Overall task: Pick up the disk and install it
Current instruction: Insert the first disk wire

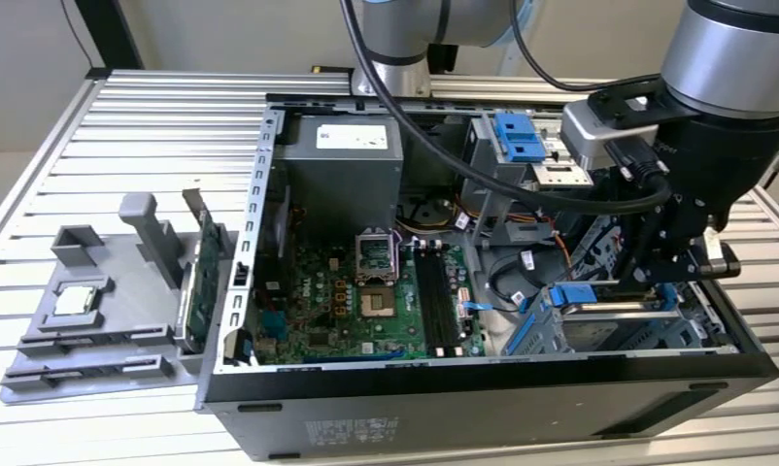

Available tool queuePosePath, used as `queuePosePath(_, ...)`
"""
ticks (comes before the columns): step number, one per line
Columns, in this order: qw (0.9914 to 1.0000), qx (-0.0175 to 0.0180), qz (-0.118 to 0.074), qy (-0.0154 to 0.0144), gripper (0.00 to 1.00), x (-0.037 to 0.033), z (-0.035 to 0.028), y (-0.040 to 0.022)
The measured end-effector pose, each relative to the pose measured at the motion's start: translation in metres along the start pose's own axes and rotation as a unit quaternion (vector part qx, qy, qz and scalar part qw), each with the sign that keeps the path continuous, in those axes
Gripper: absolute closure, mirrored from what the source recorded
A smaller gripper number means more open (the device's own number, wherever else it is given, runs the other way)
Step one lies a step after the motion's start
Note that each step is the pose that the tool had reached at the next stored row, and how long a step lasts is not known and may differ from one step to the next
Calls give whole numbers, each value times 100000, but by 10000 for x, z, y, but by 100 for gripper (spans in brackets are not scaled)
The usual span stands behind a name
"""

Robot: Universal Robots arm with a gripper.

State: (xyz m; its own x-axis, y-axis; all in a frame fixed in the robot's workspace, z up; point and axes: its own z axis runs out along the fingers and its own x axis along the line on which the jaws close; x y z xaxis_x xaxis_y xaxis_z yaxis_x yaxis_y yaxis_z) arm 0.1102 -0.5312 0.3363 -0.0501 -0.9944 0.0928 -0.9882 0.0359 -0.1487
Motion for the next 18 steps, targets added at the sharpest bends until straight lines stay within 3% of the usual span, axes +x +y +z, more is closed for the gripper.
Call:
queuePosePath(6,99995,164,982,29,100,1,8,33)
queuePosePath(14,99984,109,1771,196,100,-1,18,35)
queuePosePath(18,99983,98,1726,608,100,-13,17,25)
